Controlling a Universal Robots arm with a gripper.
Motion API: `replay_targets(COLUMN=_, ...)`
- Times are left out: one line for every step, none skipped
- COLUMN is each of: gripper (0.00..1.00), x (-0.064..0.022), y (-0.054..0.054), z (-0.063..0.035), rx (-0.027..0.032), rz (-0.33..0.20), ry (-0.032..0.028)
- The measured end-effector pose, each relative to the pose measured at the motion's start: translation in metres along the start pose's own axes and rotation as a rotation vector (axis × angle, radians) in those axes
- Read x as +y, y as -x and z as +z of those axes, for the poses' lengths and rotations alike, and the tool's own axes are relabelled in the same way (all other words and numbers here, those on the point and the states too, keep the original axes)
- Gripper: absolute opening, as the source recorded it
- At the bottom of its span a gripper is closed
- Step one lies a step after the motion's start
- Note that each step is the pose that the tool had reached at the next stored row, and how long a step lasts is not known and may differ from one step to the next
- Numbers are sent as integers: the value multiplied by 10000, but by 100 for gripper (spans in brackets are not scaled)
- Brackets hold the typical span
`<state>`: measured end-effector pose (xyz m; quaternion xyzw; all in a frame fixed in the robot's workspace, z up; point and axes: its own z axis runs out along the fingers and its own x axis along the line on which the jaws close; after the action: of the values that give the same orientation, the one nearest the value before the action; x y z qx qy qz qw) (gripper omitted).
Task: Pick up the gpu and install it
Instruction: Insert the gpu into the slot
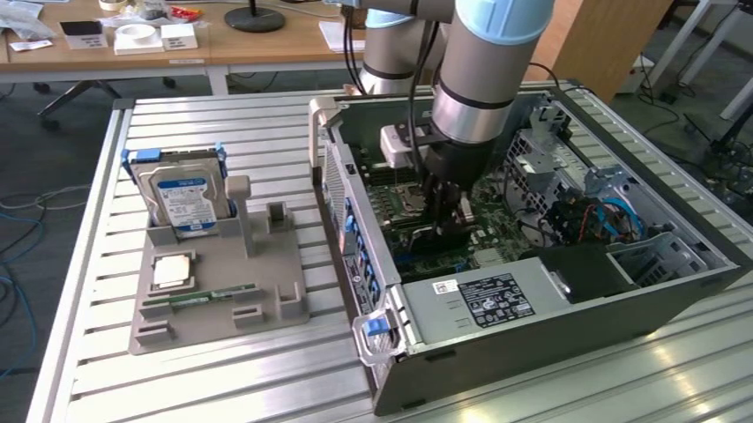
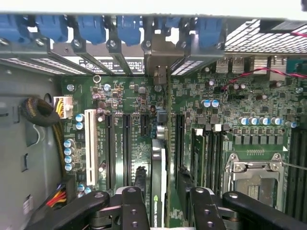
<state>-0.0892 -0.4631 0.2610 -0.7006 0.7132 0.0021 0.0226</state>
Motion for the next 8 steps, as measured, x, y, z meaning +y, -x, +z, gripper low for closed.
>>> replay_targets(gripper=40, x=-1, y=1, z=-25, rx=1, rz=0, ry=0)
replay_targets(gripper=40, x=-2, y=2, z=-52, rx=1, rz=0, ry=0)
replay_targets(gripper=40, x=-2, y=3, z=-79, rx=3, rz=-1, ry=0)
replay_targets(gripper=40, x=-3, y=4, z=-109, rx=5, rz=-1, ry=0)
replay_targets(gripper=40, x=-4, y=5, z=-136, rx=7, rz=-1, ry=0)
replay_targets(gripper=40, x=-5, y=6, z=-164, rx=9, rz=-1, ry=0)
replay_targets(gripper=40, x=-6, y=7, z=-193, rx=10, rz=-1, ry=0)
replay_targets(gripper=40, x=-7, y=8, z=-222, rx=12, rz=-1, ry=0)
